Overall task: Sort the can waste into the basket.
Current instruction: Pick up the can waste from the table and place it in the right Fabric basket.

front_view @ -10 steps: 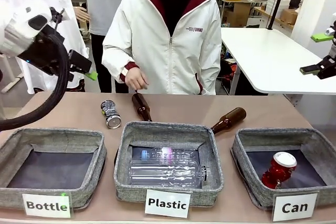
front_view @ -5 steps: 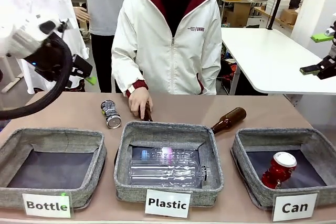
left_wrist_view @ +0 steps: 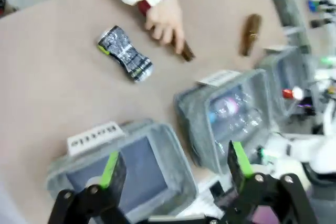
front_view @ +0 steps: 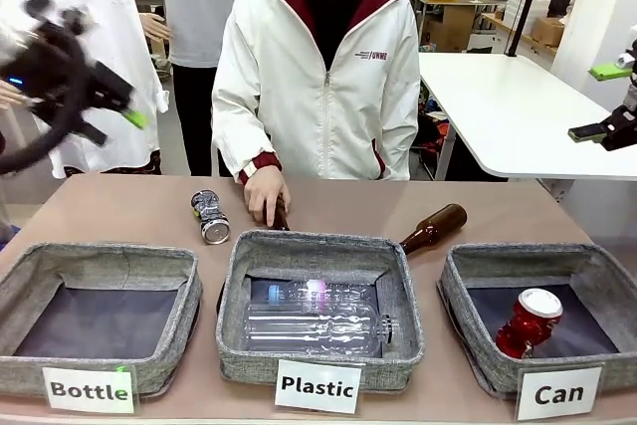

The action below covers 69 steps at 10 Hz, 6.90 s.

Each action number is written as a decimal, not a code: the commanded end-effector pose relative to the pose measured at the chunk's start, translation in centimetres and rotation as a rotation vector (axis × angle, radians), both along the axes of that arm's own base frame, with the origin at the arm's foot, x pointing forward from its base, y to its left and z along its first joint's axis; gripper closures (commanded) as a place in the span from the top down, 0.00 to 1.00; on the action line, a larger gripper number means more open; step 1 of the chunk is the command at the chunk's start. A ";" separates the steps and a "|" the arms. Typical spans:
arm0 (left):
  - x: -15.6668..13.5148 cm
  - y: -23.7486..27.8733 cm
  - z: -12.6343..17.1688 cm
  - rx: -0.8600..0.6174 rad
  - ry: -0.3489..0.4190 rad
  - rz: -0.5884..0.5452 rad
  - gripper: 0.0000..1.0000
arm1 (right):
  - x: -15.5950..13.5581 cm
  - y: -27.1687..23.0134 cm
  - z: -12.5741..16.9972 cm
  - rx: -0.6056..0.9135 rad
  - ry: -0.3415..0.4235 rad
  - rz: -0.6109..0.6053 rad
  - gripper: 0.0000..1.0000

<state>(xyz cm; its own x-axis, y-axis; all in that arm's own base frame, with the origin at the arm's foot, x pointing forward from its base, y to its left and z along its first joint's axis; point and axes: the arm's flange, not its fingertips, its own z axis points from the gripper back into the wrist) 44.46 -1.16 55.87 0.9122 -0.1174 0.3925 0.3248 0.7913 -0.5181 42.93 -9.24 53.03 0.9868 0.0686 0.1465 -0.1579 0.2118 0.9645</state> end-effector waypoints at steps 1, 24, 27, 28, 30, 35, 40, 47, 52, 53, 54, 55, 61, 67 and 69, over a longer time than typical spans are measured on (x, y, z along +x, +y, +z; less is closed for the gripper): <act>-3.9 9.6 0.3 -0.150 0.014 0.071 1.00 | -0.1 -0.2 0.2 -0.007 -0.012 0.014 1.00; -6.0 17.5 -3.1 -0.296 0.040 0.123 1.00 | -0.1 -0.2 0.2 -0.007 -0.012 0.014 1.00; -13.0 28.5 -7.1 -0.521 0.009 0.393 1.00 | -0.1 -0.2 0.2 -0.007 -0.012 0.014 1.00; -14.0 29.8 -8.8 -0.571 0.018 0.422 1.00 | -0.1 -0.2 0.2 -0.007 -0.012 0.014 1.00; -14.5 30.9 -11.7 -0.649 0.026 0.434 1.00 | -0.1 -0.2 0.2 -0.007 -0.012 0.014 1.00; -12.0 26.0 -8.2 -0.489 0.009 0.345 1.00 | -0.1 -0.2 0.2 -0.007 -0.012 0.014 1.00; -5.3 9.5 -3.7 0.006 0.072 0.349 1.00 | -0.1 -0.2 0.2 -0.007 -0.012 0.014 1.00; 2.4 -14.5 -9.2 0.405 0.127 0.278 1.00 | -0.1 -0.2 0.2 -0.007 -0.012 0.014 1.00; 2.1 -16.2 -10.9 0.329 0.165 0.455 1.00 | -0.1 -0.2 0.2 -0.007 -0.012 0.014 1.00; 3.4 -17.1 -11.7 0.307 0.242 0.518 1.00 | -0.1 -0.2 0.2 -0.007 -0.012 0.014 1.00; 5.2 -17.8 -12.1 0.279 0.295 0.596 1.00 | -0.1 -0.2 0.2 -0.007 -0.012 0.014 1.00; 7.3 -18.6 -12.4 0.291 0.326 0.624 1.00 | -0.1 -0.2 0.2 -0.007 -0.012 0.014 1.00; 16.8 -19.9 -15.7 0.502 0.336 0.533 1.00 | -0.1 -0.2 0.2 -0.007 -0.012 0.014 1.00; 16.8 -19.6 -16.9 0.501 0.511 0.663 1.00 | -0.1 -0.2 0.2 -0.007 -0.012 0.014 1.00; 16.0 -19.2 -17.6 0.457 0.510 0.726 1.00 | -0.1 -0.2 0.2 -0.007 -0.012 0.014 1.00</act>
<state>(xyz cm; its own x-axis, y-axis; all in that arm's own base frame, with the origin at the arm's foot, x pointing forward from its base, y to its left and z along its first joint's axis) 61.21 -20.10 38.14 0.8889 0.4578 -0.0153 -0.4581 0.8882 -0.0344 42.92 -9.27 53.06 0.9868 0.0692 0.1462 -0.1578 0.2126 0.9643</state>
